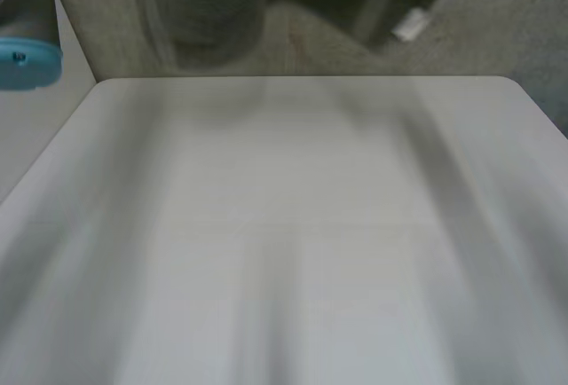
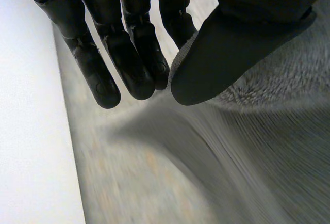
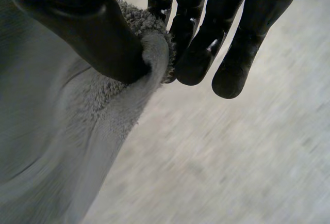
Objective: Fold the laundry
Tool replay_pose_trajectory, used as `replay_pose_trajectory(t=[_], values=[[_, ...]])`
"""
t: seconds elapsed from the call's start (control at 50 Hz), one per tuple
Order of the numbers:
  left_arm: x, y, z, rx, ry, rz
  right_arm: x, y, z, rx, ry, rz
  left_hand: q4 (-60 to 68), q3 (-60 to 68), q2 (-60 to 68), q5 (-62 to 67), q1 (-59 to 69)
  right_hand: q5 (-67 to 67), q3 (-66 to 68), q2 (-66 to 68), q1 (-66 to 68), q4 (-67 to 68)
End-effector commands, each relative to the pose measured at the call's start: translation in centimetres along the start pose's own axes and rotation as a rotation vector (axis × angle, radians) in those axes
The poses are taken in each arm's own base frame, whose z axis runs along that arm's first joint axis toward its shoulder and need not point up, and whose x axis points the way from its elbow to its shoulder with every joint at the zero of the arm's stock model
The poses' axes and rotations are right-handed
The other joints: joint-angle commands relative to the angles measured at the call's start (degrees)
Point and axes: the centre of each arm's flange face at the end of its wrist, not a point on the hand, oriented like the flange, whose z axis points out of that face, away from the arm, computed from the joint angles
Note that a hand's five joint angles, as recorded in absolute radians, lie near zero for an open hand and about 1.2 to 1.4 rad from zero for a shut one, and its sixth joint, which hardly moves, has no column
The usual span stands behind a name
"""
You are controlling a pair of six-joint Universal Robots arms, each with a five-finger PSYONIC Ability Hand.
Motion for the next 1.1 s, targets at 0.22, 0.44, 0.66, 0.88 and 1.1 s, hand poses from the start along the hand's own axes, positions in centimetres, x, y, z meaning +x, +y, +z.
replay_pose_trajectory(t=[0.22, 0.44, 0.66, 0.88, 1.1], values=[[-1.0, 16.8, -16.0, -0.739, 0.192, 0.115, -8.0, 11.1, -9.6, -0.574, -0.393, 0.024, 10.21, 10.30, 10.30, 11.45, 12.13, 3.87, 3.03, 3.58, 4.44, 3.08], [-1.6, 20.5, -22.2, -0.897, 0.217, 0.139, -11.8, 17.3, -16.4, -0.808, -0.527, 0.007, 10.21, 10.30, 10.30, 11.45, 12.13, 3.87, 3.03, 3.58, 4.44, 3.08], [-1.6, 18.2, -20.8, -0.828, 0.206, 0.124, -10.7, 14.8, -18.4, -0.814, -0.425, 0.028, 10.21, 10.30, 10.30, 11.45, 12.13, -27.86, -28.70, -28.15, -27.29, -28.66], [-1.7, 17.7, -21.4, -0.834, 0.210, 0.124, -12.5, 14.4, -23.4, -0.784, -0.409, 0.036, 10.21, 10.30, 10.30, 11.45, 12.13, -50.57, -51.41, -50.85, -49.99, -51.36], [-1.7, 17.9, -21.6, -0.840, 0.211, 0.126, -13.4, 14.8, -25.7, -0.825, -0.426, 0.039, 10.21, 10.30, 10.30, 11.45, 12.13, -50.41, -51.25, -50.69, -49.83, -51.20]])
